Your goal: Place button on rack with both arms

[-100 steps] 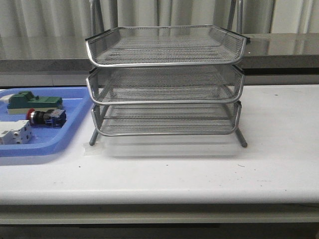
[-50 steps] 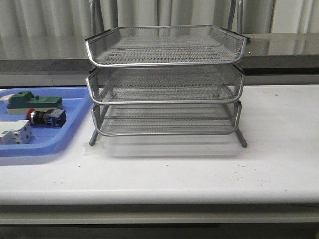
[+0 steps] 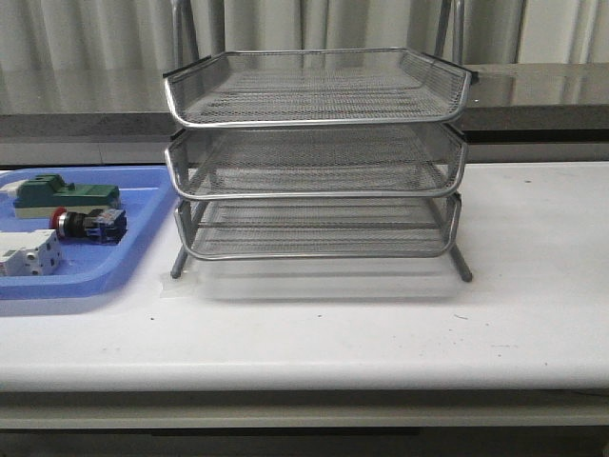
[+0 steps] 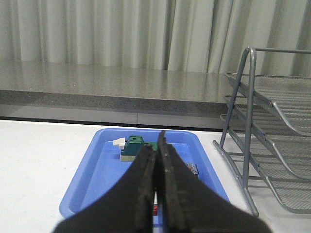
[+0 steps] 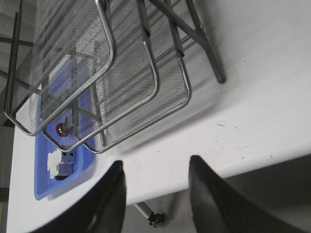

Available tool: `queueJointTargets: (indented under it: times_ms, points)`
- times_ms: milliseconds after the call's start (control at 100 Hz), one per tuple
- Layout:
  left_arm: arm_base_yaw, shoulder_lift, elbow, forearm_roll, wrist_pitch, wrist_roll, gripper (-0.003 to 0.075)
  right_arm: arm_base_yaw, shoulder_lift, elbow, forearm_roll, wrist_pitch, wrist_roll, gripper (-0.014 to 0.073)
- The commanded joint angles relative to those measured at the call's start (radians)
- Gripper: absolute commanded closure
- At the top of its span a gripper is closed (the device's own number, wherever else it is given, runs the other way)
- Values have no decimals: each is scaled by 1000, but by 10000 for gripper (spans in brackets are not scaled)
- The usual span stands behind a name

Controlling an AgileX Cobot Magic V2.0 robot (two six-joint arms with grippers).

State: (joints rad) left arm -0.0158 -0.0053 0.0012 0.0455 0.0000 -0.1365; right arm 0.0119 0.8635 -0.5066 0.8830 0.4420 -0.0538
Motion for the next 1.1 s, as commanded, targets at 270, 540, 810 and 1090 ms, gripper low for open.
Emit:
queueJointTargets:
  times_ms: [270,540,810,1090]
  points:
    - [2,-31,44,-6,-77,-7,740,-6,227,-35,655,-45,-600,308]
    - [2,-31,44,-6,-77,-7,740,-6,441,-96,964,74,-991,308]
    - [2,-31,44,-6,-77,-7,740,-6,627,-195,976,159,-1015,308]
    - [2,-31,44,-6,-77,-7,740,-4,732,-268,976,175,-1023,308]
